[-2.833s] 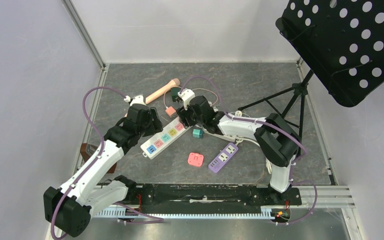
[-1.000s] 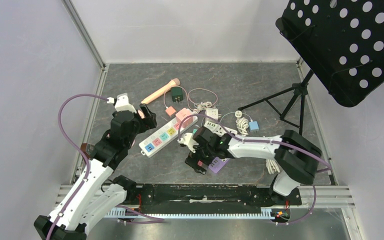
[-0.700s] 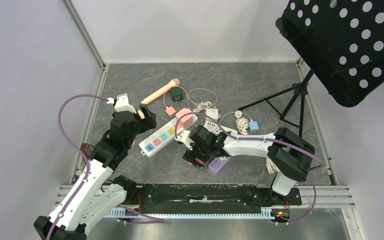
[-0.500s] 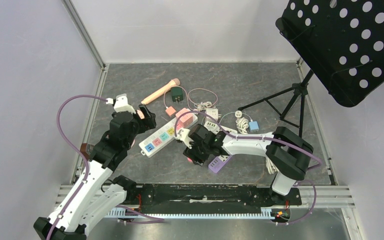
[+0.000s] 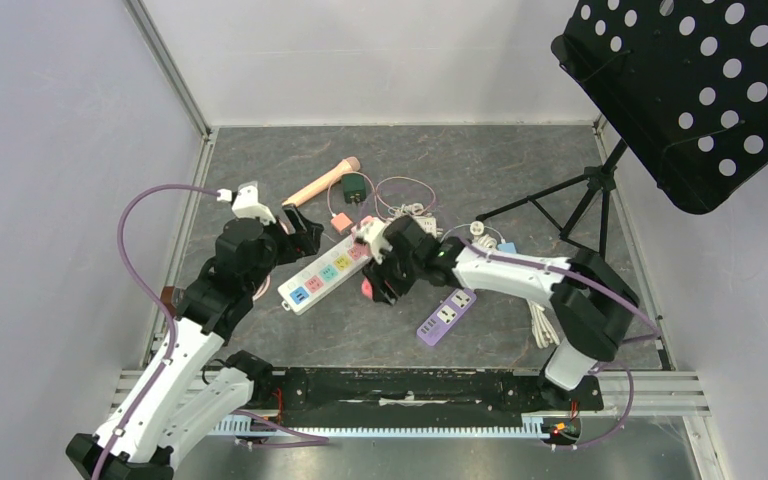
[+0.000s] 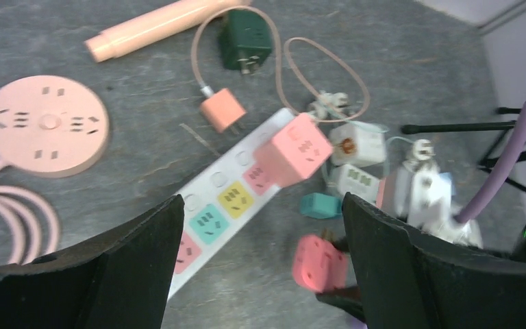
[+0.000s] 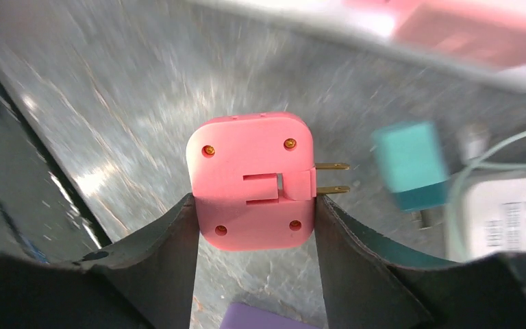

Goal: Insert the plug

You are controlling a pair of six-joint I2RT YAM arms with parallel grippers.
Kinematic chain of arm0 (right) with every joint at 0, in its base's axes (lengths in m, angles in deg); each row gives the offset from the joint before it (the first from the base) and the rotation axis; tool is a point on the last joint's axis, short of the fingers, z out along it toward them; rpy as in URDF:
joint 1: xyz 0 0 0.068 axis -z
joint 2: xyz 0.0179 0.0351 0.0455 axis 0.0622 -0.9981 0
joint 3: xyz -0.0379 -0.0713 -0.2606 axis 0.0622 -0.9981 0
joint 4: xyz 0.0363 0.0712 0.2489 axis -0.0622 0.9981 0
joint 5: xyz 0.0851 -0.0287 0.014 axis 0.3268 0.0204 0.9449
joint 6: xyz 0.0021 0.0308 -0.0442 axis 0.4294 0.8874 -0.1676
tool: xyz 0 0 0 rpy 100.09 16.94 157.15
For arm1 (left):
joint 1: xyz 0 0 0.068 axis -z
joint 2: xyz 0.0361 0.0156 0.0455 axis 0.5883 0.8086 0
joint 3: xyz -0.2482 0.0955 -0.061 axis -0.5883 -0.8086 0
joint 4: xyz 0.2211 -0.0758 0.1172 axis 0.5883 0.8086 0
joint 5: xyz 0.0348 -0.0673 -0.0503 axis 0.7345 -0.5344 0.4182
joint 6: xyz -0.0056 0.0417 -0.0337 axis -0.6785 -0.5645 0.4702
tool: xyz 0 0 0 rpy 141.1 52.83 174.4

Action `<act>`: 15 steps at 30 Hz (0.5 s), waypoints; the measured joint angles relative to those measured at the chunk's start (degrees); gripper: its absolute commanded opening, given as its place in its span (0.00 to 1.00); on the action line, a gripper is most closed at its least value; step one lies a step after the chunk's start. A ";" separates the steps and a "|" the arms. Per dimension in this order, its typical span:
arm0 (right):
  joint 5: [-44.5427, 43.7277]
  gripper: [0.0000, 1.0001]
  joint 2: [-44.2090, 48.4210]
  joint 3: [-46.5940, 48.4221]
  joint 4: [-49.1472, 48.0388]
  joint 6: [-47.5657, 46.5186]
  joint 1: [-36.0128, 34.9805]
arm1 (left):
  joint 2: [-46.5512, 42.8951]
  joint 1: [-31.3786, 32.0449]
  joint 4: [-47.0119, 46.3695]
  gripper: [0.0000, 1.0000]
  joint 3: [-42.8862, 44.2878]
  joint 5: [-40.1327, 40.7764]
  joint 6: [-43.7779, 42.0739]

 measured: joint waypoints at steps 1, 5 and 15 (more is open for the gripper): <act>0.66 0.41 0.98 0.68 -0.76 1.09 1.14 | 0.48 0.00 -0.04 0.90 1.07 -1.29 0.81; 3.32 0.42 6.14 3.63 -5.84 6.03 4.98 | 2.29 -0.02 -0.33 0.89 5.53 -4.85 3.43; 7.43 0.43 10.67 7.63 -23.34 22.56 6.14 | 2.97 -0.02 -5.68 0.88 9.70 -10.12 5.62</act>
